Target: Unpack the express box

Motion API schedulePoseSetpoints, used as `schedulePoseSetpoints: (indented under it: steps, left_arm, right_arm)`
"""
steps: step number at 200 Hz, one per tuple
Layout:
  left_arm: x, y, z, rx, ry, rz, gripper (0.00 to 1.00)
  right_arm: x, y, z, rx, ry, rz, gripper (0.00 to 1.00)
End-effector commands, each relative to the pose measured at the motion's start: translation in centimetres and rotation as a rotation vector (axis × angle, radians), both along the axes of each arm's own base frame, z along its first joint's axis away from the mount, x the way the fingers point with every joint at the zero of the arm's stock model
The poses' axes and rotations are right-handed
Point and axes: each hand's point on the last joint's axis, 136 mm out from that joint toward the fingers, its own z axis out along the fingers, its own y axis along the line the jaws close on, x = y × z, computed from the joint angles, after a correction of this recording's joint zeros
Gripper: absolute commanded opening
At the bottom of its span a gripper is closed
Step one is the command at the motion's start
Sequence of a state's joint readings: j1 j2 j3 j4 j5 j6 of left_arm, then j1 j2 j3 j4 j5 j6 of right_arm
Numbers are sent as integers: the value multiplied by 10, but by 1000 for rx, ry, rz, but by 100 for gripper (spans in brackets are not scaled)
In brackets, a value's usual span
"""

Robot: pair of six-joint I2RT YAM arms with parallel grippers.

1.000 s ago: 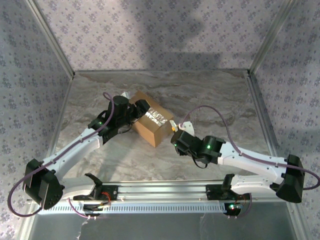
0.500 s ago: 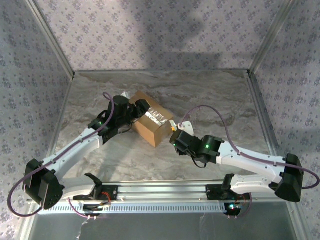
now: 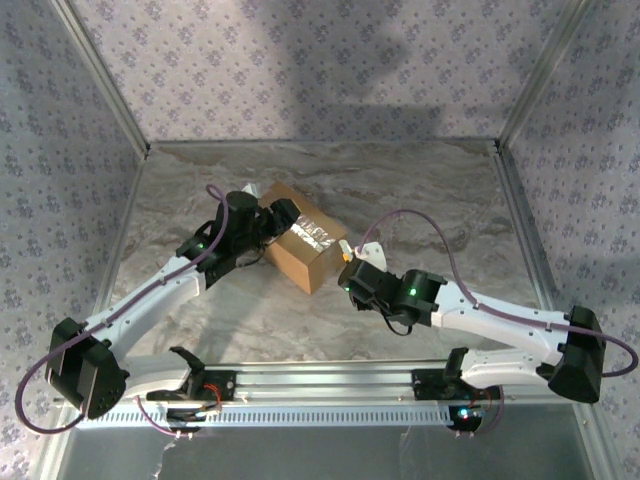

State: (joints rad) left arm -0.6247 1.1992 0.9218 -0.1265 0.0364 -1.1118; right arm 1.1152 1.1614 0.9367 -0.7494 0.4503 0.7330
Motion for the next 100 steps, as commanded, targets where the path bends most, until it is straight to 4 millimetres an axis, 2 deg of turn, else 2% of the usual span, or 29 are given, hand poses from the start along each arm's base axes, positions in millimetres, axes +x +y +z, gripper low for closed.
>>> schedulePoseSetpoints:
  steps: [1,64,100]
  left_arm:
    - [1,-3,9,-22,-25,0,66]
    - [1,-3,10,-10,-29,-3,66]
    - [7,12,20,25,-45,19,66]
  right_arm:
    - [4,0,11,-9,-30,-5,0]
    - [7,0,11,12,-20,-10,0]
    - [8,0,11,19,-14,-9,0]
